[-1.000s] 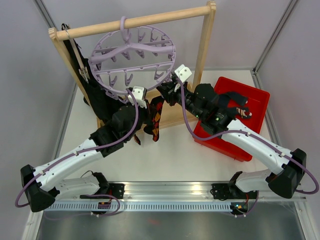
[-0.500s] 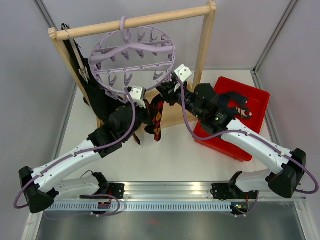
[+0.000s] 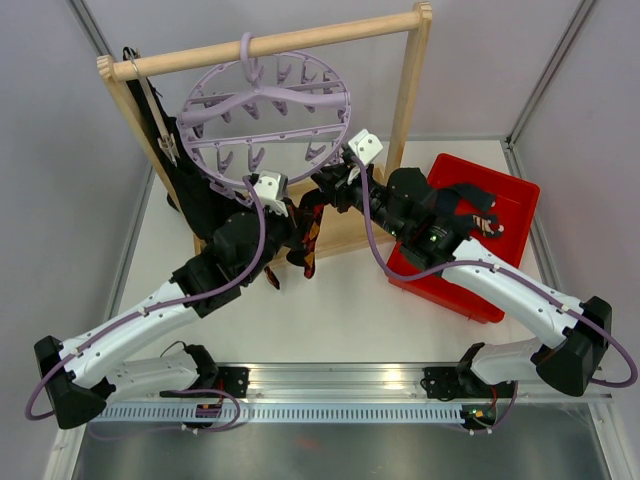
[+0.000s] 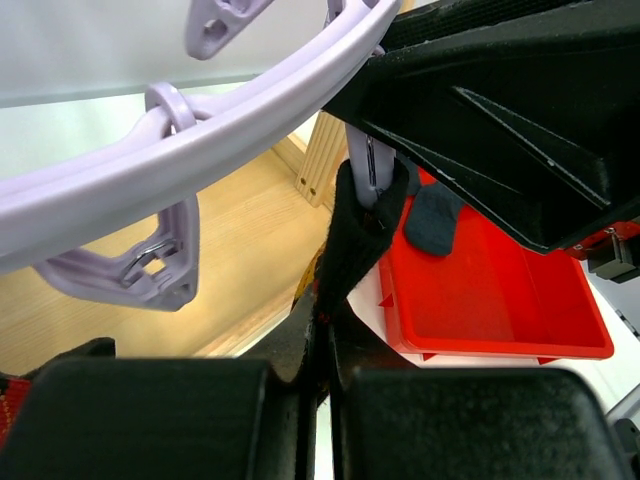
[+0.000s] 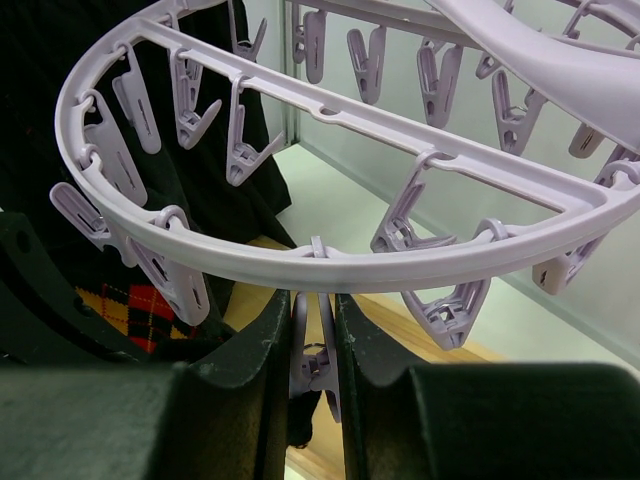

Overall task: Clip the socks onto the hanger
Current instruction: Clamp the sock onto the hanger, then reset both arms

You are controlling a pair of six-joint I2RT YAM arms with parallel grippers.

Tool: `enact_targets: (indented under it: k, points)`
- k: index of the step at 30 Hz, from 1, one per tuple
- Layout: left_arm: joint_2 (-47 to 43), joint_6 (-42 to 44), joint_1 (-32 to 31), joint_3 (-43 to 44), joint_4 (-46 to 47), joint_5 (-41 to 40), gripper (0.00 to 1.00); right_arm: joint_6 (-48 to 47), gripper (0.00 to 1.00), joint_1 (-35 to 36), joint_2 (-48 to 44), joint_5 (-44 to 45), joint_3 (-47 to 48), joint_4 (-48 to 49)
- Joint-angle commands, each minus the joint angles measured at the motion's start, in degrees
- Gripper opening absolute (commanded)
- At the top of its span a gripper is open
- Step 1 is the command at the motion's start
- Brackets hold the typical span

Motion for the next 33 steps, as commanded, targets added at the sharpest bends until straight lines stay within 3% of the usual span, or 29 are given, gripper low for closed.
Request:
enact_targets:
  k: [1, 3, 4, 5, 6, 9, 14, 15, 18, 19, 23, 29, 33]
  points:
    - [-0.9, -1.7, 0.3, 1.2, 2.9, 0.0, 0.02, 0.8, 0.01, 0.5, 0.1, 0.6, 1.3, 1.9]
    - [-1.0, -1.7, 0.3, 1.2, 2.8, 0.0, 0.02, 1.1, 0.11, 0.5, 0.1, 0.6, 1.6, 1.5]
    - [-0.9, -1.7, 0.2, 1.2, 2.8, 0.0, 0.02, 1.3, 0.27, 0.5, 0.1, 0.7, 1.8, 1.2]
    - [-0.9, -1.7, 0.2, 1.3, 2.9, 0.0, 0.02, 1.7, 0.37, 0.6, 0.0, 0.6, 1.9, 1.1]
    - [-1.0, -1.7, 0.3, 1.3, 2.9, -0.1, 0.02, 2.0, 0.56, 0.6, 0.0, 0.6, 2.2, 0.3]
    - [-0.9, -1.6, 0.3, 1.4, 2.7, -0.2, 0.02, 2.6, 0.78, 0.7, -0.8, -0.2, 2.8, -0.6]
    - [-0.7, -1.6, 0.2, 1.7, 2.4, 0.3, 0.07, 5.9, 0.91, 0.9, -2.3, -0.2, 4.1, -4.2]
    - [-0.7, -1.7, 0.2, 1.7, 2.4, 0.3, 0.09, 6.9, 0.98, 0.9, -3.2, -0.2, 4.0, -4.6]
    - [-0.8, -1.8, 0.3, 1.4, 2.3, 0.5, 0.20, 8.6, 0.98, 0.9, -5.2, 0.2, 3.3, -5.9]
    - [-0.8, -1.8, 0.3, 1.5, 2.0, 0.5, 0.30, 9.0, 0.98, 1.0, -5.6, 0.7, 3.2, -6.2]
    - [-2.1, -1.8, 0.2, 1.4, 0.5, 1.0, 0.48, 10.9, 0.98, 0.9, -7.7, 2.8, 2.7, -10.6]
    - [-5.9, -1.8, 0.3, 1.7, -5.2, 3.9, 0.57, 17.2, 0.98, 1.0, -12.1, 13.9, 0.2, -17.3]
    - [-9.7, -1.8, 0.2, 2.0, -9.1, 6.6, 0.60, 20.9, 0.98, 0.9, -16.7, 19.3, -7.0, -20.7]
